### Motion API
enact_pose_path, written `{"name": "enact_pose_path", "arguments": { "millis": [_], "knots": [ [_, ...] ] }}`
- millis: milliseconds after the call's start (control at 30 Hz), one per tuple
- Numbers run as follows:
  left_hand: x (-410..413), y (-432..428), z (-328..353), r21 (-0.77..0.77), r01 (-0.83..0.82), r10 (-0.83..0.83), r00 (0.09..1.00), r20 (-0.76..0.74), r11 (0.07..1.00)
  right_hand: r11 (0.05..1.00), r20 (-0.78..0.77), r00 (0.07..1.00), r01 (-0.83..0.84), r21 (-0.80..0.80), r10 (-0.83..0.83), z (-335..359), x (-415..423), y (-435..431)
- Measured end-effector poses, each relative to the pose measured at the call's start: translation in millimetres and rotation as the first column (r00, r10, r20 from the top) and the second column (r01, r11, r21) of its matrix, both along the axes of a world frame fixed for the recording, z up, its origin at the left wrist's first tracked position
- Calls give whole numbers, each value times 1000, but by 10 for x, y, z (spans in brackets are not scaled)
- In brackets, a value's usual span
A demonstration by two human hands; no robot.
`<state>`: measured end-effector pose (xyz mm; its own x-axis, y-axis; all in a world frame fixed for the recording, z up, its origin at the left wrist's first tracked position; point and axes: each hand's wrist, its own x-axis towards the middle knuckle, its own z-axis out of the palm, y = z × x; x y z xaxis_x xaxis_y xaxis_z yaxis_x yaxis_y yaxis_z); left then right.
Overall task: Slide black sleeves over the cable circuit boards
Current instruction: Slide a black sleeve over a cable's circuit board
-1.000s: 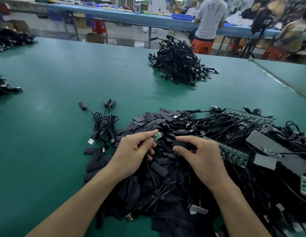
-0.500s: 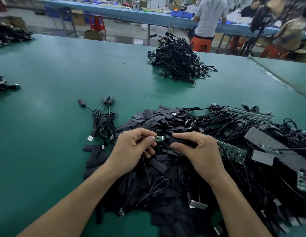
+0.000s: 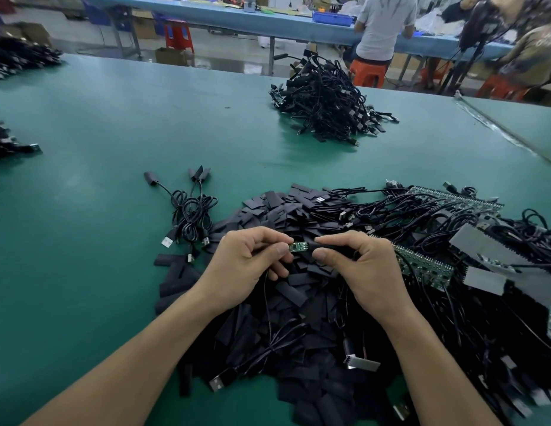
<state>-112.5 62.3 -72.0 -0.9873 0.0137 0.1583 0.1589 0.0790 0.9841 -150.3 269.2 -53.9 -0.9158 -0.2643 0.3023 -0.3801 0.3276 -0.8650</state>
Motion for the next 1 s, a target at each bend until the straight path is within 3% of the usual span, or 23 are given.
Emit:
{"name": "enact_pose_path", "arguments": {
  "millis": [833, 1000],
  "knots": [
    [21, 5, 53, -65, -13, 12, 1000, -14, 998, 993, 39, 994, -106, 57, 104, -10, -20, 14],
    [27, 25, 43, -132, 12, -15, 1000, -24, 991, 983, -16, 997, -74, 165, 78, -54, -10, -21]
  ]
}}
